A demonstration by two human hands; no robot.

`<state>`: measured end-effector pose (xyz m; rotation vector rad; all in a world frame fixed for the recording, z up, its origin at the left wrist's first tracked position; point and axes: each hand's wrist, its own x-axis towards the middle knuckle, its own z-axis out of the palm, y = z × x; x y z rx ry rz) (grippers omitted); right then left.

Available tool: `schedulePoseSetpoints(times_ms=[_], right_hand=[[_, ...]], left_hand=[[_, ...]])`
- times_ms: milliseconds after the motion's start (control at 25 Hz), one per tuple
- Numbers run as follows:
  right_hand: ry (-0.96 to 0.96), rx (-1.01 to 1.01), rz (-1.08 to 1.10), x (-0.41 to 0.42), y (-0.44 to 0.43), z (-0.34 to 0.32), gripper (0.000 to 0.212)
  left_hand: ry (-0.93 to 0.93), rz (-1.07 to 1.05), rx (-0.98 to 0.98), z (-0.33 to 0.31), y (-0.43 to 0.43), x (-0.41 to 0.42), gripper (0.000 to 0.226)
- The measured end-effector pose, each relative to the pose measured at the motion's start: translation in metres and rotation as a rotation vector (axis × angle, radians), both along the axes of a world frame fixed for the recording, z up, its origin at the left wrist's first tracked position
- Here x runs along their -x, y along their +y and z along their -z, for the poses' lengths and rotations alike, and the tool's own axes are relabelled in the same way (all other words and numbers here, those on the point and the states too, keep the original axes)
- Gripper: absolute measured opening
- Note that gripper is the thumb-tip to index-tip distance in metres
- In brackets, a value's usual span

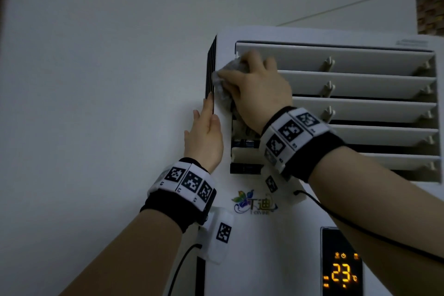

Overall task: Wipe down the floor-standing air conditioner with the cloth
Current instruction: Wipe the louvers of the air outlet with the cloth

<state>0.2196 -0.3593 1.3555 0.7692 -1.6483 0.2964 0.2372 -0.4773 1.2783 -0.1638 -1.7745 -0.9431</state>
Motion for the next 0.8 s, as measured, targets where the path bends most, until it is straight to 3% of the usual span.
schedulePoseSetpoints(times_ms=[80,240,400,560,720,800], right_hand=[[0.033,-0.042,-0.006,0.003,0.001,0.010,0.031],[-0.093,0.101,-0.022,-0.002,0.003,0.006,0.031],[0.004,-0.069,0.000,-0.003,-0.001,0.023,0.032],[-0.118,0.104,-0.024,-0.006,0.001,0.014,0.031],[-0.038,-0.039,-0.047,-0.004,-0.005,0.033,0.032],[-0.106,0.082,-0.069,-0.002,-0.001,0.027,0.032]], left_hand=[[0.005,0.005,-0.007,0.005,0.002,0.001,0.048],[-0.004,0.018,-0.030,0.012,0.002,0.000,0.048],[-0.002,0.035,-0.024,0.019,0.002,-0.001,0.048],[-0.005,0.060,-0.045,0.026,0.003,-0.003,0.050],[-0.014,0.052,-0.034,0.032,0.002,-0.004,0.050],[-0.010,0.069,-0.045,0.037,0.001,-0.004,0.049]])
